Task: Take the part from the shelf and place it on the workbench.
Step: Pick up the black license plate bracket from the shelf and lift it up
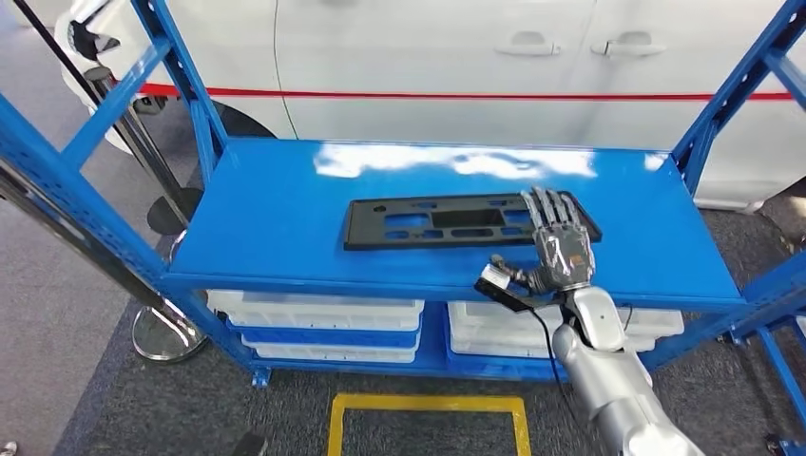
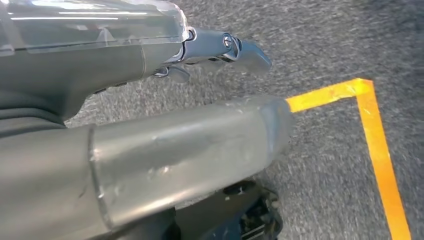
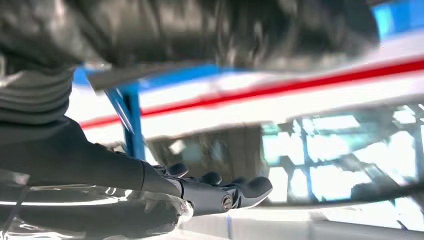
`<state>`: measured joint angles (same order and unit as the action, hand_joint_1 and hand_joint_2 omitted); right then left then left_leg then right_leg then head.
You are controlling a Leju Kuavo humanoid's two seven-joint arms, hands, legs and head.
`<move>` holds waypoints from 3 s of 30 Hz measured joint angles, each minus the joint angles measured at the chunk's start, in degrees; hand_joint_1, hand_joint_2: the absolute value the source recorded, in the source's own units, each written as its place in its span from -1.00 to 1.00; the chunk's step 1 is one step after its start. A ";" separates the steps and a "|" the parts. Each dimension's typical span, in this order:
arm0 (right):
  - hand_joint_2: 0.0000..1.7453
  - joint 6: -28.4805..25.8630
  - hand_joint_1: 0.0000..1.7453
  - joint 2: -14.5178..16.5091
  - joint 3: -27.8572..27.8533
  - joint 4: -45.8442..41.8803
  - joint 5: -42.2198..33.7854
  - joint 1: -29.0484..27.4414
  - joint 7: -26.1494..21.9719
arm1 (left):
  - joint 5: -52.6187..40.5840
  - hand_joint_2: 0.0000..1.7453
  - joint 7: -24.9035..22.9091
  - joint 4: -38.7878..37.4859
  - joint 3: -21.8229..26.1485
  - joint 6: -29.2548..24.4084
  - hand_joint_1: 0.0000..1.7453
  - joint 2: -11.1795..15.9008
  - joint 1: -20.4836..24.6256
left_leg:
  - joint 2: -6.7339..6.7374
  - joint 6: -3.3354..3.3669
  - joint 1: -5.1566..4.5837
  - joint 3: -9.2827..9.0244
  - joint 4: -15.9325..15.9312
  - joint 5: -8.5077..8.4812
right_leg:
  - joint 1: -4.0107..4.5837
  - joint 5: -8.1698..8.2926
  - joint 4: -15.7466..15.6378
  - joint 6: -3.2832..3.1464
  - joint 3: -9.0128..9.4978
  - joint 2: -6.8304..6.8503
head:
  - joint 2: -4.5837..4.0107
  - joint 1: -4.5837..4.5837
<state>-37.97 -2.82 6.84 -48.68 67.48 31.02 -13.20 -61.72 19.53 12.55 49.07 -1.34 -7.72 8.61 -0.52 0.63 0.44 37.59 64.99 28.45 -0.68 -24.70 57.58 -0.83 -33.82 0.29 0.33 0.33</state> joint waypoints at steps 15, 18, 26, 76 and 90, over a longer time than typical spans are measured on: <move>1.00 -1.63 -1.00 -8.24 3.51 10.12 16.95 7.62 15.16 | -0.22 -1.00 3.58 0.00 -0.27 -0.90 -1.00 -1.46 1.59 | 0.17 2.44 0.13 -2.87 -5.96 -3.56 | 0.06 -3.81 6.62 3.00 -3.18 0.14 | 0.00 0.03; 1.00 -1.64 -1.00 -9.33 4.30 10.76 17.11 8.04 15.37 | -0.22 -1.00 3.61 0.00 -0.40 -0.92 -1.00 -1.80 1.77 | 0.05 2.63 0.07 -2.80 -5.96 -3.57 | -0.05 -7.97 17.04 3.48 -8.40 -0.06 | 0.00 0.04; 1.00 -1.87 -1.00 -10.60 5.08 11.26 18.27 8.83 16.42 | -0.22 -1.00 3.63 0.00 -0.46 -0.95 -1.00 -2.29 2.09 | -0.19 1.53 -0.26 -2.92 -5.97 -3.40 | 0.58 0.04 1.14 1.93 -1.38 -0.31 | 0.00 0.02; 1.00 -2.08 -1.00 -10.50 16.34 5.98 20.42 7.14 19.95 | 3.03 -1.00 4.15 0.00 -0.90 -3.66 -1.00 -3.19 4.22 | 0.09 2.50 -0.09 -2.78 -6.25 -3.87 | -0.09 -3.24 5.87 3.09 -3.15 0.01 | 0.00 0.03; 1.00 -2.08 -1.00 -9.73 17.45 6.88 20.42 7.74 20.21 | 3.20 -1.00 4.31 0.00 -0.90 -3.79 -1.00 -3.17 4.58 | 0.02 0.53 -0.36 -2.16 -4.73 -2.42 | 0.09 0.16 0.64 0.93 -1.02 -0.05 | 0.00 0.00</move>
<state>-40.04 -12.55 24.28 -41.80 87.91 38.76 7.01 -58.53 23.85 12.55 48.17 -5.13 -10.89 13.18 -0.51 1.17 0.08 35.43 60.26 26.03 -0.60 -24.53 58.22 0.11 -34.84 0.23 0.33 0.33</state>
